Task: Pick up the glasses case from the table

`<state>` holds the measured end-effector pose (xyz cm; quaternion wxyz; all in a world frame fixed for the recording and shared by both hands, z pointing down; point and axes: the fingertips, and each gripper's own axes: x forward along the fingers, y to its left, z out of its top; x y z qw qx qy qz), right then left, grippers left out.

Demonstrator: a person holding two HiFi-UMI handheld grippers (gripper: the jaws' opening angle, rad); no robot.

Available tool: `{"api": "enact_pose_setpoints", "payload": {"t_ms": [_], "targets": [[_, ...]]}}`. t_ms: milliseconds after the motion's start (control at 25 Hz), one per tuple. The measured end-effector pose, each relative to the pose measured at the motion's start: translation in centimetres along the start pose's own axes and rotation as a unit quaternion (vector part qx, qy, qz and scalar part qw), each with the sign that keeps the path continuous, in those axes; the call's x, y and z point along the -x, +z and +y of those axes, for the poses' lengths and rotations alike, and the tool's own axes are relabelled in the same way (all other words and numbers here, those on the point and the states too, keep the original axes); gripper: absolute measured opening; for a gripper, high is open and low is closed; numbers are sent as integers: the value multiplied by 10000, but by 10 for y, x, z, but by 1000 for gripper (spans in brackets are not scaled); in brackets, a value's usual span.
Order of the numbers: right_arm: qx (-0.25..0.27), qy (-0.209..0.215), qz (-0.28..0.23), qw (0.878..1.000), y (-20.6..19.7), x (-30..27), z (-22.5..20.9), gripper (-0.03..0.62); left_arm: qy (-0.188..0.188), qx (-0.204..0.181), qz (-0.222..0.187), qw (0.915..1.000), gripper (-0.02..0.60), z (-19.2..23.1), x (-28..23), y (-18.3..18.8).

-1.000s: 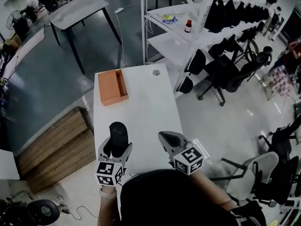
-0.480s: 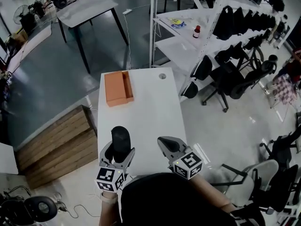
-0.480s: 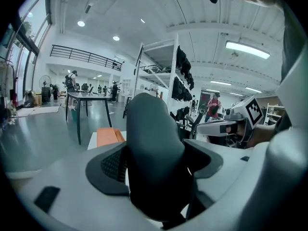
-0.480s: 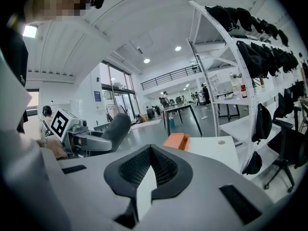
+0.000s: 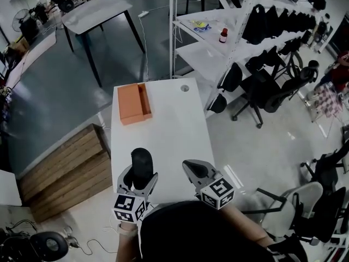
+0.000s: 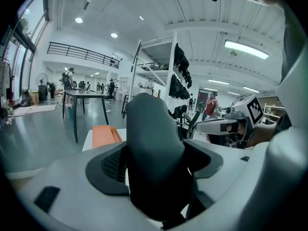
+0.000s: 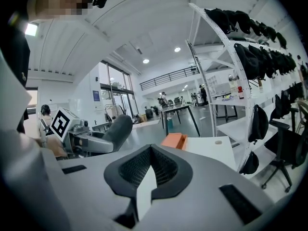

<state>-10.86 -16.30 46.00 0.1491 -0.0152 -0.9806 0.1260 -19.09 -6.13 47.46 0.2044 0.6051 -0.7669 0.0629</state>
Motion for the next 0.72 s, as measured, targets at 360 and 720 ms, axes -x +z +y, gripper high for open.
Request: {"api": "enact_pose_setpoints", "payload": {"t_ms": [360,720], "targets": [[6,-118,7,9999,2,5,-6,26,-33,-2,35,10000,360,-3,-4,1],[-32,-184,60,9998,-3,12,-12,26,-75,17,123,9999,360,-9,-11,-3]]}}
